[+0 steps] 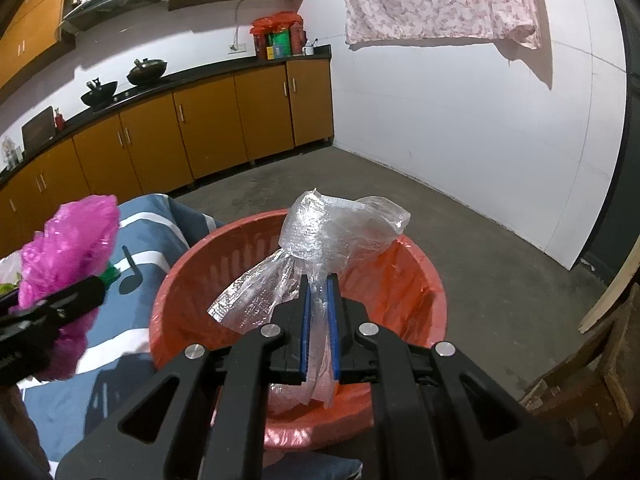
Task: Collect trash
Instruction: 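Carry both bags over the red basket and release them, then move both grippers back to the table toward the remaining bags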
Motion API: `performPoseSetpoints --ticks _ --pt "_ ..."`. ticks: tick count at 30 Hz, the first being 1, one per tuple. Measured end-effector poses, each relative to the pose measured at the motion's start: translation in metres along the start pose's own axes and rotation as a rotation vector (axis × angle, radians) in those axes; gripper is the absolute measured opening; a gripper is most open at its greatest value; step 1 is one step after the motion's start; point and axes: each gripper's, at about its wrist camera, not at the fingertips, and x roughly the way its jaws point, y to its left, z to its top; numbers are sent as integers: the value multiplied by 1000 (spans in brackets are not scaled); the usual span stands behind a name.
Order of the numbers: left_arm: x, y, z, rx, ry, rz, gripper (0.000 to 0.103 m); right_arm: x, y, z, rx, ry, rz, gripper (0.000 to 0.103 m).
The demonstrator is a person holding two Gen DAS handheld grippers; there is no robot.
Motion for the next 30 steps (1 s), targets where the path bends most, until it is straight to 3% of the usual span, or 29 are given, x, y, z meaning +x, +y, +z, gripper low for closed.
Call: performPoseSetpoints --ticks 9,11,13,18,20,23,30 --pt "42 -21 13 10 41 -51 60 15 -16 9 38 -3 29 12" --pt "47 -19 13 -5 52 -56 64 16 -21 7 51 -2 28 32" --pt "49 -15 11 -20 59 -59 68 15 -25 4 64 -3 30 44" --pt "49 -6 5 -43 75 -42 71 17 -27 -3 79 20 21 50" --pt "44 -2 3 -45 70 -24 77 14 -28 -4 85 10 1 71" --pt "33 3 0 -38 47 24 85 5 -29 -6 94 -19 -25 90" --pt "-3 22 -13 -50 22 104 93 -4 -28 -5 121 -18 -31 98"
